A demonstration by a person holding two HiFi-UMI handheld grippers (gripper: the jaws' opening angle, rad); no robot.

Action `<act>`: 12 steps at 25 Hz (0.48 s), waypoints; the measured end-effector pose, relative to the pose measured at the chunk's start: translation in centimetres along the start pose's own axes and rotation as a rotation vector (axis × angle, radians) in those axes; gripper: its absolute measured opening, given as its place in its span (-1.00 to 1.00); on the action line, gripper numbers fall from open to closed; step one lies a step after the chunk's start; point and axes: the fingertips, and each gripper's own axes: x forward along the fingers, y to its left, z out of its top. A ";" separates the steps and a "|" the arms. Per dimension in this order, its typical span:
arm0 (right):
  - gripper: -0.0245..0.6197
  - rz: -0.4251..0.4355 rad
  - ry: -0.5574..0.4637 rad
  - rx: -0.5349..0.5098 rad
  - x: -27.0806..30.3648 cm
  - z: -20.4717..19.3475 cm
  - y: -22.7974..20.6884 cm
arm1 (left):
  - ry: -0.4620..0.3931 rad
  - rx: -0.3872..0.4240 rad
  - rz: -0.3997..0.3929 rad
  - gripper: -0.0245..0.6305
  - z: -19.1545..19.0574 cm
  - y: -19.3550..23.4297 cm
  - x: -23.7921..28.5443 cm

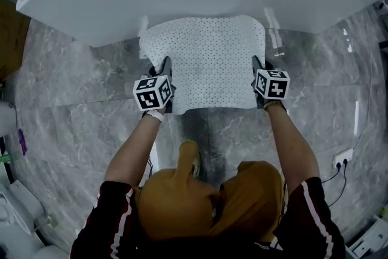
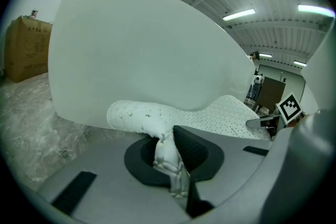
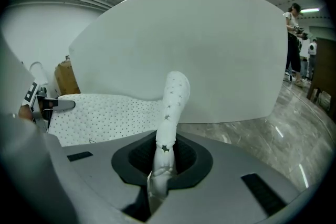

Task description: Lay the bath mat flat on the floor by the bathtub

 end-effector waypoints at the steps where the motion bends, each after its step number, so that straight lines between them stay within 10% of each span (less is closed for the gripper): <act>1: -0.77 -0.007 0.001 0.003 -0.1 0.1 -0.5 | -0.002 -0.008 -0.007 -0.82 0.0 -0.4 0.3; 12: -0.24 -0.134 -0.015 0.019 -2.4 0.7 -6.5 | 0.010 -0.062 -0.019 -0.82 -2.5 -4.5 4.6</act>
